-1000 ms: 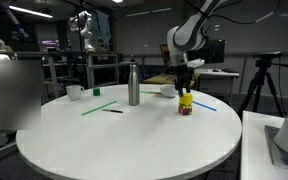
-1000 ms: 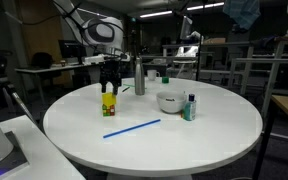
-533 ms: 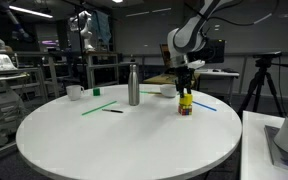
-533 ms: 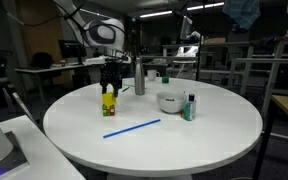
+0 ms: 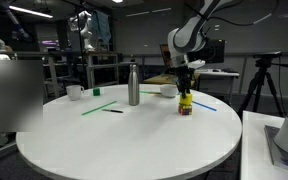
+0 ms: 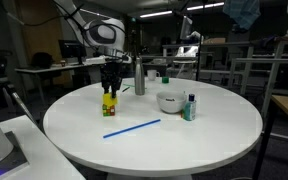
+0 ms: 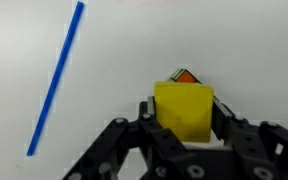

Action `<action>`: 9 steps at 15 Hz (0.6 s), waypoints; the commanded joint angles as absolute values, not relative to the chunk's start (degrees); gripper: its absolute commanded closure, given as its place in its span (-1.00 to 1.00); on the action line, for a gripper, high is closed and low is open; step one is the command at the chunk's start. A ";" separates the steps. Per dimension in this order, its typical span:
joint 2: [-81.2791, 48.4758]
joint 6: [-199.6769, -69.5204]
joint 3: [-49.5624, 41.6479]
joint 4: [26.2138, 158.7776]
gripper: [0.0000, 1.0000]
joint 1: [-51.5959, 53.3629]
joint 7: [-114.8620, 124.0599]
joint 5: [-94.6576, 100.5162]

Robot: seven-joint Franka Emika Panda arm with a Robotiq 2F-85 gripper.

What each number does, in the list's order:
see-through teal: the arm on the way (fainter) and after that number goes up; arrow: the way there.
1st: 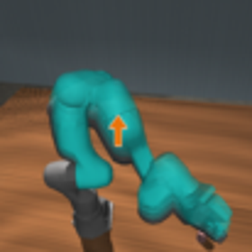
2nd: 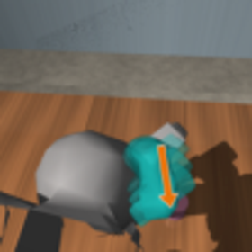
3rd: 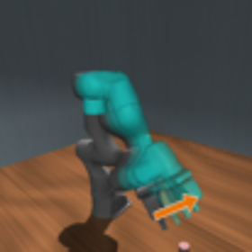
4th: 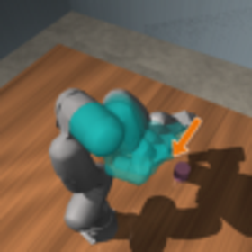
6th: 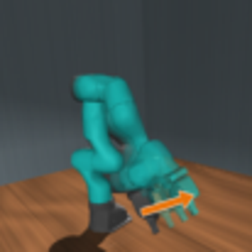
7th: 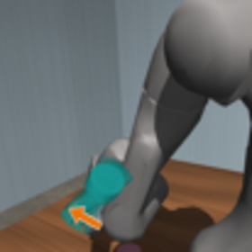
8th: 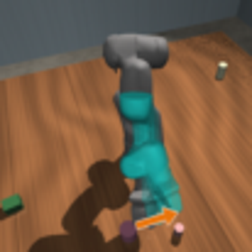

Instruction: Take the yellow block and put it on the table

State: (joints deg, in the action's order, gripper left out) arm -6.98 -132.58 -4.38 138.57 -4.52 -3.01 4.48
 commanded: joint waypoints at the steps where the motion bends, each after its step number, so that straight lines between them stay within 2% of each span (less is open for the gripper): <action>1: -7.14 -129.40 -4.67 136.78 0.40 -4.73 -3.68 4.97; 9: -5.83 -122.11 -3.03 131.43 0.40 -3.13 -2.30 4.38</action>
